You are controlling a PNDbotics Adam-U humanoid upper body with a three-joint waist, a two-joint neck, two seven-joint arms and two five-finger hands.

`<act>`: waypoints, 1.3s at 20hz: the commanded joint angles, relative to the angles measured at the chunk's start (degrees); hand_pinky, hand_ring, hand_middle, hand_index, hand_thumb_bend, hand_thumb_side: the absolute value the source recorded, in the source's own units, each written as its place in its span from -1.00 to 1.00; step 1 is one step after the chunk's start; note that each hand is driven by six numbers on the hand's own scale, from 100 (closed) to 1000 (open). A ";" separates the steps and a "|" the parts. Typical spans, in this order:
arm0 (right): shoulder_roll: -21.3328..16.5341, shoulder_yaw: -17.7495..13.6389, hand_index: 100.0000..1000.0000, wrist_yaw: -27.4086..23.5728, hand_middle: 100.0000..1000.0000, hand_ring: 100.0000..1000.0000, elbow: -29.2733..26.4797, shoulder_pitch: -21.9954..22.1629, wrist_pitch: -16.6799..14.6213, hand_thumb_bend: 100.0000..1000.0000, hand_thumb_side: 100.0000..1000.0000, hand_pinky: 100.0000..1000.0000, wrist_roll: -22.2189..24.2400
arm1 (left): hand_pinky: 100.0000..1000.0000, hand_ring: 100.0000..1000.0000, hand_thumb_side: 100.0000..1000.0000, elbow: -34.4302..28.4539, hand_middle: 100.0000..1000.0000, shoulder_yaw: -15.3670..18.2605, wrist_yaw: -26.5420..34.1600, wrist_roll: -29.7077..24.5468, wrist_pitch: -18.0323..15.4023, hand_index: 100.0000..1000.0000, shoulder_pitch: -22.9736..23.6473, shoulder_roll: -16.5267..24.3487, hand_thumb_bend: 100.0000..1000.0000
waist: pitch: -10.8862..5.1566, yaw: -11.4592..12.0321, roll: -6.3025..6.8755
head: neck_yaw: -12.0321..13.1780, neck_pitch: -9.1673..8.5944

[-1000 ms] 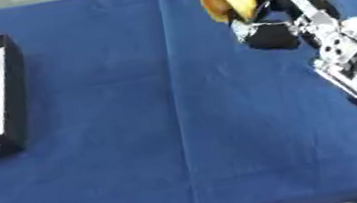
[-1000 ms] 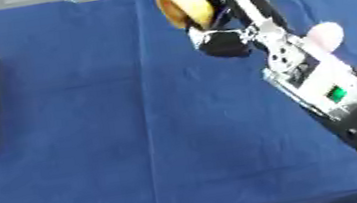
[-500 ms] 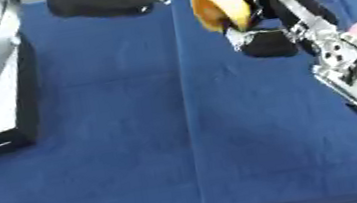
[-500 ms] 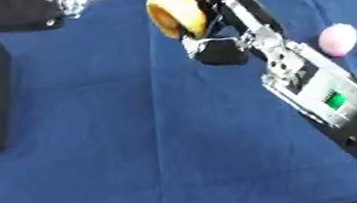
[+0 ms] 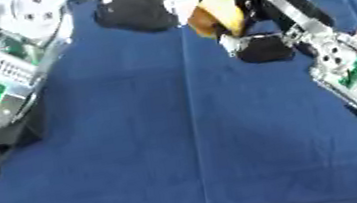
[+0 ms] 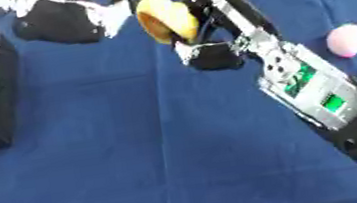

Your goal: Pick up the objects with one hand, pass them to the other hand, and then place them into the box on the other side of the table.

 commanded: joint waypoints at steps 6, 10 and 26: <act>-0.46 0.24 -0.24 0.97 -0.30 -0.06 -1.07 -0.80 -0.21 -1.00 -1.00 -0.20 1.16 | 0.62 0.54 -0.45 1.22 0.44 0.17 -4.22 -3.98 -3.63 0.64 -0.53 0.04 -1.00 | -1.13 0.18 -0.08 | 0.50 -0.11; -0.54 0.29 -0.24 1.14 -0.30 -0.06 -1.07 -0.56 -0.23 -1.00 -1.00 -0.20 1.26 | 0.65 0.58 -0.10 0.71 0.46 0.34 -5.16 -6.88 -4.83 0.65 -0.44 0.45 -0.82 | -1.07 0.20 -0.08 | 0.62 -0.11; -0.77 1.87 -0.24 2.81 -0.30 -0.05 -1.07 -0.48 -2.13 -1.00 -1.00 -0.19 4.29 | 0.70 0.63 0.14 3.47 0.48 0.42 -8.79 -16.56 -9.90 0.62 0.43 0.22 -0.34 | -0.64 0.00 -0.24 | 0.65 -0.11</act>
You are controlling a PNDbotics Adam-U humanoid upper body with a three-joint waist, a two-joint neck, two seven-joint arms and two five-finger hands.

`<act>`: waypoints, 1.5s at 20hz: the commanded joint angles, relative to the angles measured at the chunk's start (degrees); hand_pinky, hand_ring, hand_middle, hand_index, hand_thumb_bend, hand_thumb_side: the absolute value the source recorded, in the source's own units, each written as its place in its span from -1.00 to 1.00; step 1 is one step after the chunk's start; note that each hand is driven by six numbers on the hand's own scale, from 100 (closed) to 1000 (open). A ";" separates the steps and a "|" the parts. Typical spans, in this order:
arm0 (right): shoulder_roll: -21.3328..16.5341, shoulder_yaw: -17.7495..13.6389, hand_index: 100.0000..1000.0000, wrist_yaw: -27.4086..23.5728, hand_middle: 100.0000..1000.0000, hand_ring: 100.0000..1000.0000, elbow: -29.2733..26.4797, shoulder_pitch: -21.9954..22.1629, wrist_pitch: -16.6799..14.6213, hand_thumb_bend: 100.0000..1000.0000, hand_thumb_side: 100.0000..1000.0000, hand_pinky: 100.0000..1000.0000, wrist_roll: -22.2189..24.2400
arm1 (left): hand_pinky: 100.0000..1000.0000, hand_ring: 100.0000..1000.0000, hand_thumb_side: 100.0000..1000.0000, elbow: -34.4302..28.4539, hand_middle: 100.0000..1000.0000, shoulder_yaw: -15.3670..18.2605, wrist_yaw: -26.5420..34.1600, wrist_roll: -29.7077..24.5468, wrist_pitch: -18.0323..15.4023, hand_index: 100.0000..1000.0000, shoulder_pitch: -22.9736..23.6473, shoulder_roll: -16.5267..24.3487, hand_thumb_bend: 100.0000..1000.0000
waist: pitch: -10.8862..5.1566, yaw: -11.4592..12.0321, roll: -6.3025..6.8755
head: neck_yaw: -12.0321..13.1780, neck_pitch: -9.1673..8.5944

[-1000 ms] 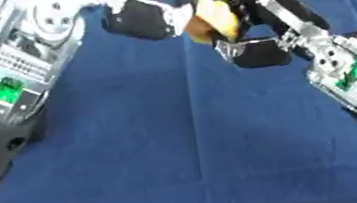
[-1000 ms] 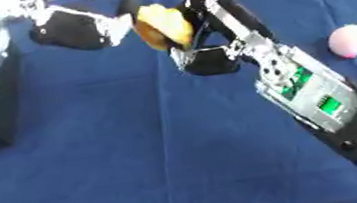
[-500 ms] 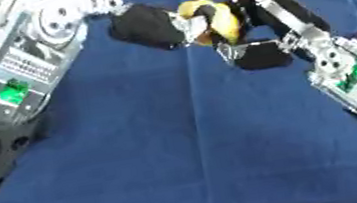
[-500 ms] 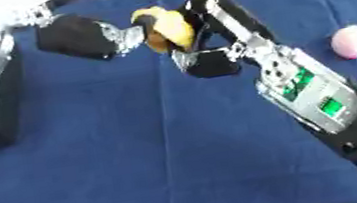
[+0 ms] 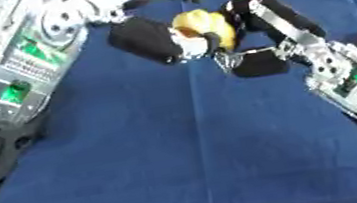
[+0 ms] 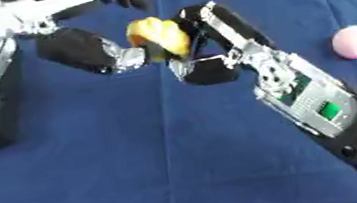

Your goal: Pick up the objects with one hand, pass them to the other hand, and then place them into the box on the other side of the table.

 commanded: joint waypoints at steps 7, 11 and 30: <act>-0.76 -0.12 -0.24 0.01 -0.30 -0.06 -1.07 -0.41 -1.56 -1.00 -1.00 -0.19 1.22 | 0.71 0.64 0.00 0.28 0.50 0.56 -2.83 -1.39 -2.42 0.62 -0.59 0.24 -0.30 | -0.74 -0.22 0.05 | 0.05 -0.11; -0.89 -0.01 -0.24 -0.34 -0.30 -0.06 -1.07 -0.25 -2.65 -1.00 -1.00 -0.20 1.96 | 0.71 0.64 -0.08 0.61 0.50 0.41 -3.89 -1.18 -2.99 0.62 -0.46 0.04 -0.27 | -0.68 -0.29 0.05 | 0.02 -0.11; -1.01 0.12 -0.26 -1.25 -0.32 -0.08 -1.07 -0.03 -6.20 -1.00 -1.00 -0.23 4.85 | 0.68 0.61 -0.24 3.42 0.47 -0.33 -6.23 3.19 -2.42 0.62 0.26 -1.36 -0.42 | -0.45 -0.47 -0.11 | 0.16 -0.11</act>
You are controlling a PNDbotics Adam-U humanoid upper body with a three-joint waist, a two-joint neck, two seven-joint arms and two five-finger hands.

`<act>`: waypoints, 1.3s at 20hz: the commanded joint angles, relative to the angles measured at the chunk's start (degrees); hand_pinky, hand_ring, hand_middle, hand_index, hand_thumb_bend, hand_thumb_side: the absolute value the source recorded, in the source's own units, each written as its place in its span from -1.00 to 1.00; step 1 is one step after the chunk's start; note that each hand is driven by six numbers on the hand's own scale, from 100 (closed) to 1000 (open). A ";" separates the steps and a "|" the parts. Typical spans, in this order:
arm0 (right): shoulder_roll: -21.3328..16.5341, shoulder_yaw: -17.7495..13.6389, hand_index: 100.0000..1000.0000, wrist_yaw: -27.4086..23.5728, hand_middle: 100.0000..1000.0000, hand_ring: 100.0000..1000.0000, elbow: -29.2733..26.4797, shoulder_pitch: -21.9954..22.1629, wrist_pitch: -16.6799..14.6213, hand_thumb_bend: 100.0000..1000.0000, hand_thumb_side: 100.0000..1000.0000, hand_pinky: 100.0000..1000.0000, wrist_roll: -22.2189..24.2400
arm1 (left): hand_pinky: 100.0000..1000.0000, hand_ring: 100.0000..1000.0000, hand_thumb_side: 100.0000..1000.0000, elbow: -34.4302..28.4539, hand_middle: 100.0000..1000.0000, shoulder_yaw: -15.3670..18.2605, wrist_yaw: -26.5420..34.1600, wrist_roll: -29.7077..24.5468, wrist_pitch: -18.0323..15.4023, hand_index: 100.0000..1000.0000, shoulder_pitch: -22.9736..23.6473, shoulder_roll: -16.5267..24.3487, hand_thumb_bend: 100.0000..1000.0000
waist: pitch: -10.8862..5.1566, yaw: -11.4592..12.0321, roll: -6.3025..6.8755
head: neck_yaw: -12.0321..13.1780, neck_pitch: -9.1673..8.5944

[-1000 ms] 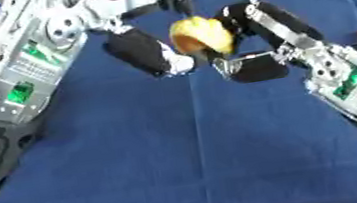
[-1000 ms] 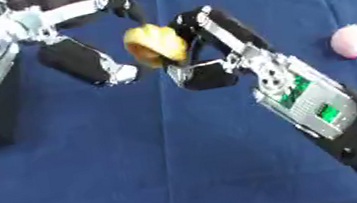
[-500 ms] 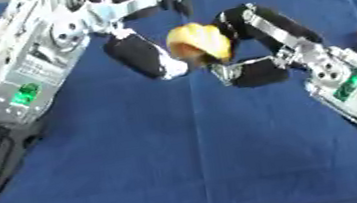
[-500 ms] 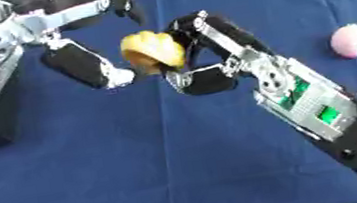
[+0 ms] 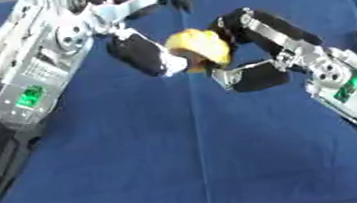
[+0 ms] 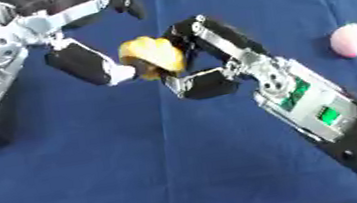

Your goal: Pick up the objects with one hand, pass them to the other hand, and then place them into the box on the other side of the table.

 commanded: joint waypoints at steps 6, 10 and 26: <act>-1.01 -0.17 -0.27 -0.06 -0.33 -0.08 -1.07 -1.30 -0.42 -1.00 -1.00 -0.24 -1.40 | 0.69 0.62 -0.15 2.11 0.48 -0.37 0.01 -0.79 -1.11 0.62 -0.58 -0.44 -0.42 | -0.77 -0.01 -0.04 | 0.27 -0.11; -1.04 -0.11 -0.28 -0.15 -0.33 -0.08 -1.07 -1.54 -0.84 -1.00 -1.00 -0.25 -1.62 | 0.70 0.62 -0.14 2.64 0.49 -0.64 -0.58 -1.73 -1.93 0.62 -0.66 -0.60 -0.38 | -0.78 0.00 -0.07 | 0.33 -0.11; -1.11 0.25 -0.28 0.11 -0.33 -0.09 -1.07 -1.37 -0.12 -1.00 -1.00 -0.26 -1.30 | 0.57 0.46 -0.68 1.51 0.24 -0.84 11.75 9.34 -1.76 0.48 -0.44 -0.89 -1.00 | -0.67 0.08 0.02 | 0.01 -0.11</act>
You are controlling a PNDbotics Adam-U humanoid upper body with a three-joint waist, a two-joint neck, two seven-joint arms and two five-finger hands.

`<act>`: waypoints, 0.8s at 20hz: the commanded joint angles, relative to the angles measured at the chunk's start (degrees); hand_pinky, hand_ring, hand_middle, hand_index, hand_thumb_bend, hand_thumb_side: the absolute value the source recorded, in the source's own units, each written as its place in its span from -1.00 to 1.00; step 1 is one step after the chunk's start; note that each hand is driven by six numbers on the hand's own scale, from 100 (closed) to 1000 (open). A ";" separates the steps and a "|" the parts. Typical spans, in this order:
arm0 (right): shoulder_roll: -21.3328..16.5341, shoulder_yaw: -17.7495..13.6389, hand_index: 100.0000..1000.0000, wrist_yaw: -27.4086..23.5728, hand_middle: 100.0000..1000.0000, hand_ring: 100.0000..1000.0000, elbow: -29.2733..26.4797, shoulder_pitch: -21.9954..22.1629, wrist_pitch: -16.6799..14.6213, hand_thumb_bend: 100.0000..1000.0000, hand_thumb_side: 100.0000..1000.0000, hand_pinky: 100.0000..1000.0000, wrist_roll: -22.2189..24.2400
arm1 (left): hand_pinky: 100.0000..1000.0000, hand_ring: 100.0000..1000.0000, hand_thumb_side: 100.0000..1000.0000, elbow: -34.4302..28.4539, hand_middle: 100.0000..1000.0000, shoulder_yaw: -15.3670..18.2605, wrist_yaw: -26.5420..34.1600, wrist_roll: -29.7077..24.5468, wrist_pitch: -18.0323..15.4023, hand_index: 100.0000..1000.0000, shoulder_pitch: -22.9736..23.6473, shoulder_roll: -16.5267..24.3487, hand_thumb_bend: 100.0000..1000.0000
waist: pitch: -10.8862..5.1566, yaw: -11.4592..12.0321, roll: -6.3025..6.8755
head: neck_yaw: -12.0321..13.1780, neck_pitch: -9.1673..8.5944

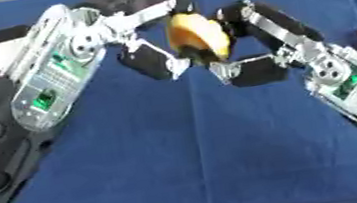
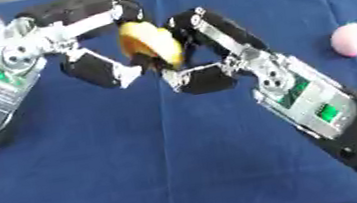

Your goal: Pick up the objects with one hand, pass them to the other hand, and then place them into the box on the other side of the table.

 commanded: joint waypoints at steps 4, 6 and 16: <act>-1.08 0.24 -0.25 0.28 -0.32 -0.09 -0.83 -0.30 0.77 -1.00 -1.00 -0.25 0.47 | 0.48 0.27 -0.69 -1.23 -0.02 0.58 3.26 3.81 1.28 0.22 -1.26 0.23 -1.00 | -0.74 0.01 -0.02 | -0.06 -0.11; -1.09 0.21 -0.19 0.51 -0.28 -0.07 -0.83 -0.24 1.22 -1.00 -1.00 -0.22 0.60 | 0.37 0.10 -0.66 -1.00 -0.18 0.63 4.14 5.10 2.19 -0.01 -1.18 0.20 -1.00 | -0.72 -0.02 -0.03 | -0.06 -0.11; -1.19 0.03 0.17 1.10 0.02 0.10 -0.83 -0.06 3.33 -0.04 -0.87 -0.04 -1.63 | 0.26 -0.07 -0.68 -0.37 -0.42 0.09 2.76 6.69 5.12 -0.32 -1.26 0.29 -1.00 | -0.76 -0.16 -0.01 | -0.03 -0.11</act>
